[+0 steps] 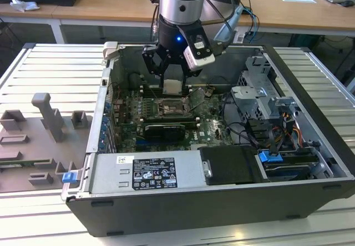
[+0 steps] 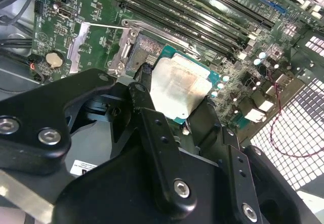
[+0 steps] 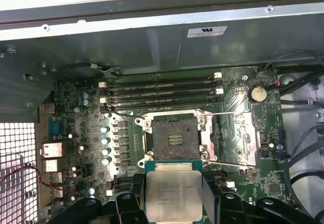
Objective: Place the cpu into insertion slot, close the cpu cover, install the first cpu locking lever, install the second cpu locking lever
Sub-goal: 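Place the cpu into insertion slot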
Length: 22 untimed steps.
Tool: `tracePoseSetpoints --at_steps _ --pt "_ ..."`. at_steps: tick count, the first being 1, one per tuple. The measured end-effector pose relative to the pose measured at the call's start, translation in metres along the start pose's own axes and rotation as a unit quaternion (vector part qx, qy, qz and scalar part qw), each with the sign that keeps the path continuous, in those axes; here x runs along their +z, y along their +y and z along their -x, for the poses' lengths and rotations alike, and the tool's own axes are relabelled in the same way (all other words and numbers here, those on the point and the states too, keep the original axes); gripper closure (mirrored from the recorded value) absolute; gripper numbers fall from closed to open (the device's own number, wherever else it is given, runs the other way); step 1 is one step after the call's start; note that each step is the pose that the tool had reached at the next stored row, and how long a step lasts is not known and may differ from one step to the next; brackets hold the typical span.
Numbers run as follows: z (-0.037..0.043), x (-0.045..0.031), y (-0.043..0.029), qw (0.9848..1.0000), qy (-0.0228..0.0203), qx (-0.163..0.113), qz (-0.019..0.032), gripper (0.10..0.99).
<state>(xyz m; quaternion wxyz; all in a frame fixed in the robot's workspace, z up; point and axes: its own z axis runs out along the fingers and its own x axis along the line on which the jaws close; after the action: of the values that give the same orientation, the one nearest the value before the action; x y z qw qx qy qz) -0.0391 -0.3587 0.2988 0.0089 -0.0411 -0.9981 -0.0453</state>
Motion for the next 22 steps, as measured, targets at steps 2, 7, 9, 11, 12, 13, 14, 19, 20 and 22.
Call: tracePoseSetpoints --at_steps 2,7,9,11,12,13,14,19,20,22 --pt "0.0 0.0009 -0.0001 1.0 0.0 0.0 0.0 0.545" --pt "0.0001 0.0029 -0.0002 1.0 0.0 0.0 0.0 0.545" --pt "0.0001 0.0036 -0.0003 1.0 0.0 0.0 0.0 0.545" --pt "0.0001 0.0048 -0.0004 1.0 0.0 0.0 0.0 0.545" --pt "0.0001 0.0056 -0.0005 1.0 0.0 0.0 0.0 0.545" --pt "0.0001 0.0064 -0.0006 1.0 0.0 0.0 0.0 0.545" --pt "0.0002 0.0069 -0.0006 1.0 0.0 0.0 0.0 0.545" --pt "0.0002 0.0096 -0.0009 1.0 0.0 0.0 0.0 0.545" --pt "0.0002 0.0101 -0.0009 1.0 0.0 0.0 0.0 0.545" --pt "0.0003 0.0114 -0.001 1.0 0.0 0.0 0.0 0.545"
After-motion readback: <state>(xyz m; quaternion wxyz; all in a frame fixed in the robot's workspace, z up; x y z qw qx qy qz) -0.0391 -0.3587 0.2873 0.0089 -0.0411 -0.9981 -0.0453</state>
